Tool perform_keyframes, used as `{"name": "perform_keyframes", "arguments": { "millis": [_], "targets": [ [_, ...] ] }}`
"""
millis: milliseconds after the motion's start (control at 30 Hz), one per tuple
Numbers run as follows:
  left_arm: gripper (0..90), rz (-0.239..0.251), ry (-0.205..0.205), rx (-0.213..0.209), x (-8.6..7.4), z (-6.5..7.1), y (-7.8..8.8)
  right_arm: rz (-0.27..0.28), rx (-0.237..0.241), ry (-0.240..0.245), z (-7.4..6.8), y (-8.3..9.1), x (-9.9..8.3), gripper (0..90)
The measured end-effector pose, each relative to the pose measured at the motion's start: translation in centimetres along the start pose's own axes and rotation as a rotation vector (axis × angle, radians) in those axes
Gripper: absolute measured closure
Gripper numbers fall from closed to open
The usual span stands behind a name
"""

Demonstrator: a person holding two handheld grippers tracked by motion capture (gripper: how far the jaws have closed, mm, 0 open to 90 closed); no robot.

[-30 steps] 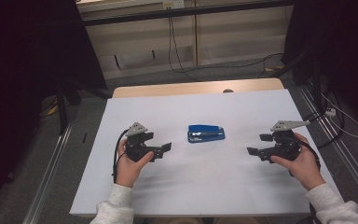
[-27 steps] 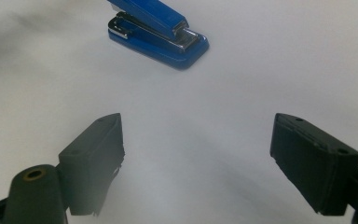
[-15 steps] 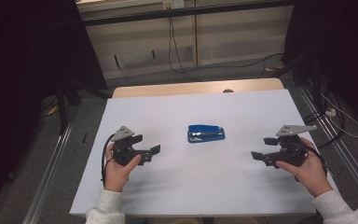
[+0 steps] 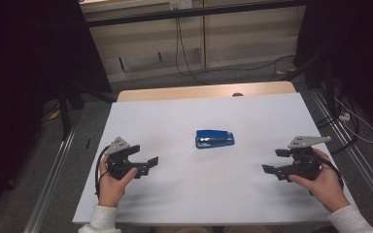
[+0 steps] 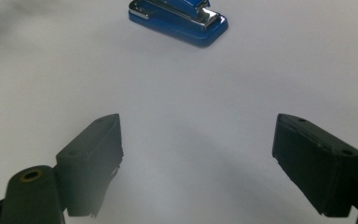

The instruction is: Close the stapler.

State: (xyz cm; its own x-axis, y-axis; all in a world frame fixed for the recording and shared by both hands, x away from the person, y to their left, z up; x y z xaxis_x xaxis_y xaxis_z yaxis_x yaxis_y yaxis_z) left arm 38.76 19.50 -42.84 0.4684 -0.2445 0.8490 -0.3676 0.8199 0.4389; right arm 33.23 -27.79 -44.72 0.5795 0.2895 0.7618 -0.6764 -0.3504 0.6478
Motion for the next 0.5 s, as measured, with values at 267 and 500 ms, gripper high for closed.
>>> {"name": "perform_keyframes", "arguments": {
  "millis": [267, 500],
  "targets": [
    [6.9, 0.008, -0.003, -0.001, -1.1, 0.0, 1.7, -0.009, -0.001, 0.000, -0.2, 0.2, -0.3, 14.9],
    [6.9, 0.006, -0.012, -0.003, -1.7, 0.0, 2.5, -0.012, 0.001, 0.004, -0.2, 0.2, -0.4, 14.8]
  ]
}}
Point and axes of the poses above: each handheld gripper's, and its own axes: y roughly backward along the jaws, x roughly out of its top, z roughly to its right, the point moved 4 cm from there along -y, roughly forward along the jaws, and after that the axes turned 15 degrees about -x, right-handed, at the moved point
